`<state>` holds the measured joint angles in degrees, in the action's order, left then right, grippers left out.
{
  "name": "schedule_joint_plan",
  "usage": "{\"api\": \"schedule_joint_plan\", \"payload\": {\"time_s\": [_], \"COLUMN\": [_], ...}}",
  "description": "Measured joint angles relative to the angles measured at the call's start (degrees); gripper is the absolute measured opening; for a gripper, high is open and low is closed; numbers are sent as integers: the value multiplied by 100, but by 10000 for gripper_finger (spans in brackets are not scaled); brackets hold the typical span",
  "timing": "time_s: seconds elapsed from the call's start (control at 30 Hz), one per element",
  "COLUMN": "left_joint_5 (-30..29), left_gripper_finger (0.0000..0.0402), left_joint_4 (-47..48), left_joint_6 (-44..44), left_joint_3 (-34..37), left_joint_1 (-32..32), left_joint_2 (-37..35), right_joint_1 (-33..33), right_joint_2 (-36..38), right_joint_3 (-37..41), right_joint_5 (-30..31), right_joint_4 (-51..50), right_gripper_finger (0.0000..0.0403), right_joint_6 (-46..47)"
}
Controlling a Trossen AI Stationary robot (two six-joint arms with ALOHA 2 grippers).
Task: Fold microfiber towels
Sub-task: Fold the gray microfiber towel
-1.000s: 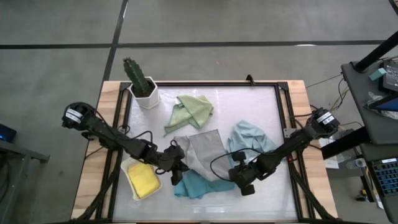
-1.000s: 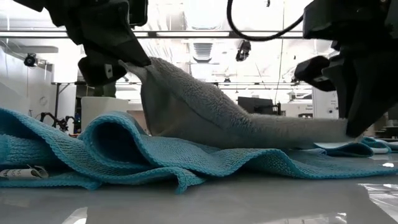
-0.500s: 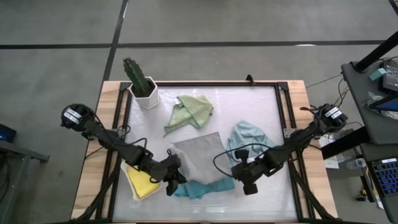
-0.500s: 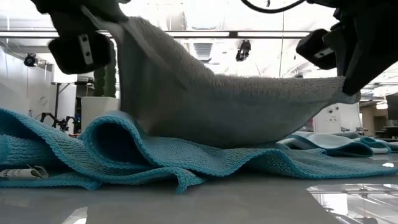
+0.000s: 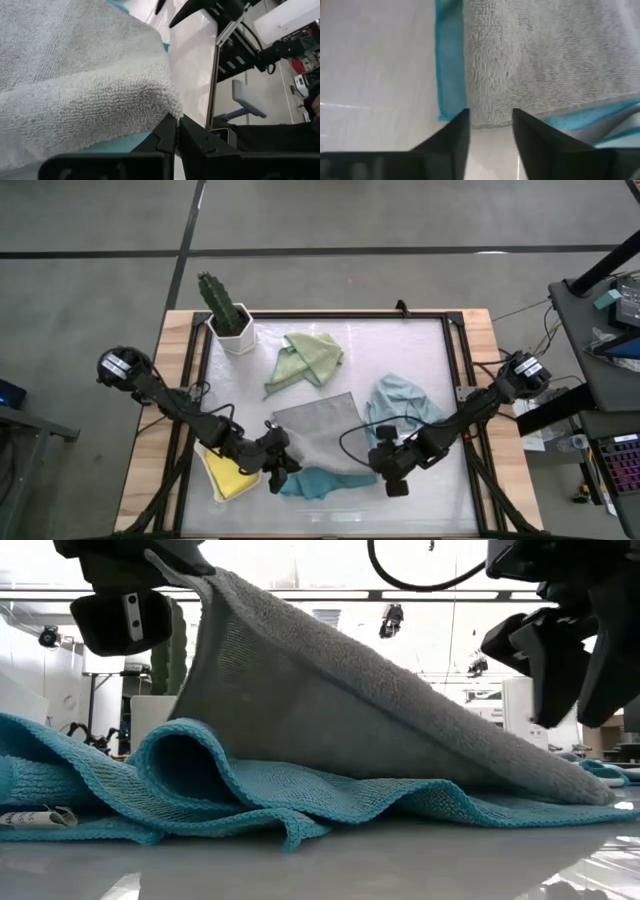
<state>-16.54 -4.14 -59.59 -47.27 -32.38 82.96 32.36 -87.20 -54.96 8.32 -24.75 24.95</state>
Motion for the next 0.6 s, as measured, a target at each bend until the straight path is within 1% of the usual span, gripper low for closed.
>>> {"api": "schedule_joint_plan", "payload": {"time_s": [0.13,0.23,0.43,0.6], "left_joint_5": [-2,-2,-33,-80], "left_gripper_finger": [0,0,0,0], "left_joint_4": [-20,-25,-22,-49], "left_joint_6": [0,0,0,42], "left_joint_3": [0,0,0,3], "left_joint_1": [-11,-24,-26,-26], "left_joint_2": [-66,-109,-123,-125], "right_joint_1": [0,11,15,15], "right_joint_2": [-3,-2,-147,-688], "right_joint_3": [0,0,171,182], "right_joint_5": [72,64,65,28], "right_joint_4": [93,332,697,921], "right_gripper_finger": [200,219,226,224], "right_joint_6": [-35,-76,-32,-41]}}
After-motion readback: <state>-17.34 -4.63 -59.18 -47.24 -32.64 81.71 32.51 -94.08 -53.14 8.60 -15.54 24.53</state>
